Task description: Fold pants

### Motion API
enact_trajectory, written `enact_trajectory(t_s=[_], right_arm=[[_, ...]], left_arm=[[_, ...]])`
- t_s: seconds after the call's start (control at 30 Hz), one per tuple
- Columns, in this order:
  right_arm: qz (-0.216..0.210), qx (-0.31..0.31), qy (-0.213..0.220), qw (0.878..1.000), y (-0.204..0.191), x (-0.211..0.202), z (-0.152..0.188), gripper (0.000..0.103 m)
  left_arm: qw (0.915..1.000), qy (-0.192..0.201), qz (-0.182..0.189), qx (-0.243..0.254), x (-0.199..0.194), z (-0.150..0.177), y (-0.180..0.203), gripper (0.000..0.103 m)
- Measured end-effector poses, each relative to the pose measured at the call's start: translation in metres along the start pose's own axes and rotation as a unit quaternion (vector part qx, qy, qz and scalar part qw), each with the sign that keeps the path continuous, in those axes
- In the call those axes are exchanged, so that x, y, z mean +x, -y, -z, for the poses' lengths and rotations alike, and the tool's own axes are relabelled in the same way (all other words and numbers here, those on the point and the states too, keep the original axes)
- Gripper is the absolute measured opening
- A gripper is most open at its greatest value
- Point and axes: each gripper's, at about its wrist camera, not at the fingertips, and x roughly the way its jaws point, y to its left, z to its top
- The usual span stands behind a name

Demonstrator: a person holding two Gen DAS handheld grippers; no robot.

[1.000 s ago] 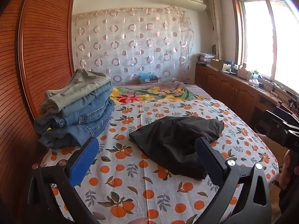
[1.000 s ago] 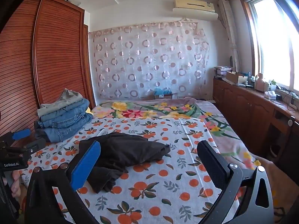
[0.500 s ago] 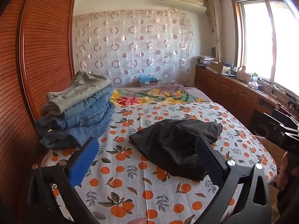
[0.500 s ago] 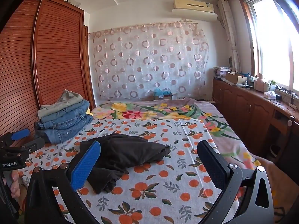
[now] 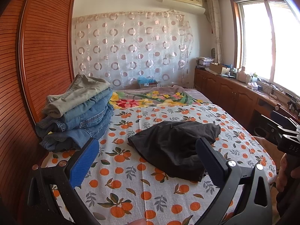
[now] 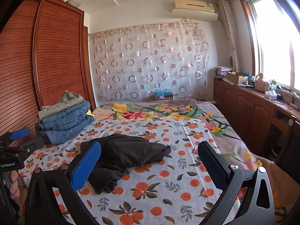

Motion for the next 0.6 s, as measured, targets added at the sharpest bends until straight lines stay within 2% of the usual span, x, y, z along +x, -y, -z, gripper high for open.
enact_trajectory(t_s=[0.6], right_arm=[[-0.002, 0.002, -0.003, 1.0, 0.0012, -0.0003, 0.0005, 0.103]], left_arm=[[1.0, 0.002, 0.0, 0.0, -0.0016, -0.0002, 0.001, 0.103]])
